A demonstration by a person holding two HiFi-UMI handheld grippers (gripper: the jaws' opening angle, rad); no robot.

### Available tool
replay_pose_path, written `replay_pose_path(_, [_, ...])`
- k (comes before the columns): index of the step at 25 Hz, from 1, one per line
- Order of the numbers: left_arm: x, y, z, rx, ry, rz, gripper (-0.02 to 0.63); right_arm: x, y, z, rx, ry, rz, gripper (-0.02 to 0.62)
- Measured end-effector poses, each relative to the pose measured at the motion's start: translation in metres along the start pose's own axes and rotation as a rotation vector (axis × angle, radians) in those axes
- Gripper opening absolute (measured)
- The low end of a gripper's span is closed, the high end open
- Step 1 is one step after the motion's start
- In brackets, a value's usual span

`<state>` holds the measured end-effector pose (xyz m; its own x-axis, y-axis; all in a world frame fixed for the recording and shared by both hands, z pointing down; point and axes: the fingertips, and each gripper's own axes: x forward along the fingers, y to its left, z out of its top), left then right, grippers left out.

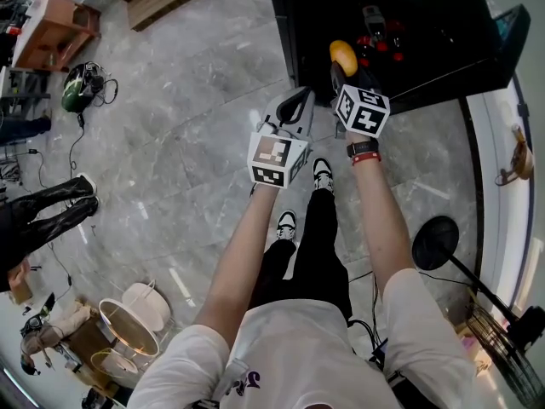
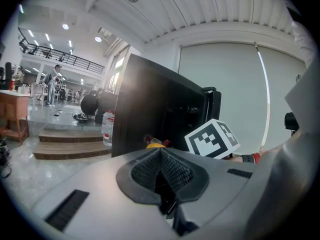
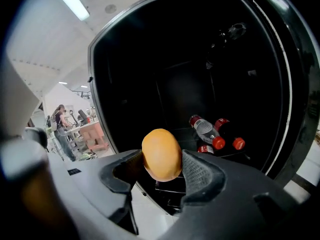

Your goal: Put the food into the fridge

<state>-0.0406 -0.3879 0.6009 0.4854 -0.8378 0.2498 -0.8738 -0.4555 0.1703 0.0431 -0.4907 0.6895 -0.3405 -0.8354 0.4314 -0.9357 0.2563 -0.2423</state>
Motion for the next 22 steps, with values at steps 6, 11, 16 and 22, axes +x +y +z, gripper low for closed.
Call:
replay_pose_path(6, [0.009, 0.011, -0.011, -0.052, -0.008, 0.007, 0.020, 0.027, -0.007, 0.001, -0.011, 0.000, -0.004, 0.262])
replay_pose_path(11, [0.013, 0.023, -0.016, -0.049, -0.008, 0.037, 0.020, 0.046, -0.011, 0.000, -0.007, 0.006, -0.004, 0.262])
replay_pose_path(16, [0.023, 0.023, -0.022, -0.001, 0.025, 0.038, 0.020, 0.065, -0.016, 0.001, -0.022, 0.011, -0.012, 0.262])
replay_pose_path(22, [0.027, 0.026, -0.033, -0.003, 0.038, 0.026, 0.019, 0.086, -0.018, 0.001, -0.037, 0.013, -0.014, 0.262])
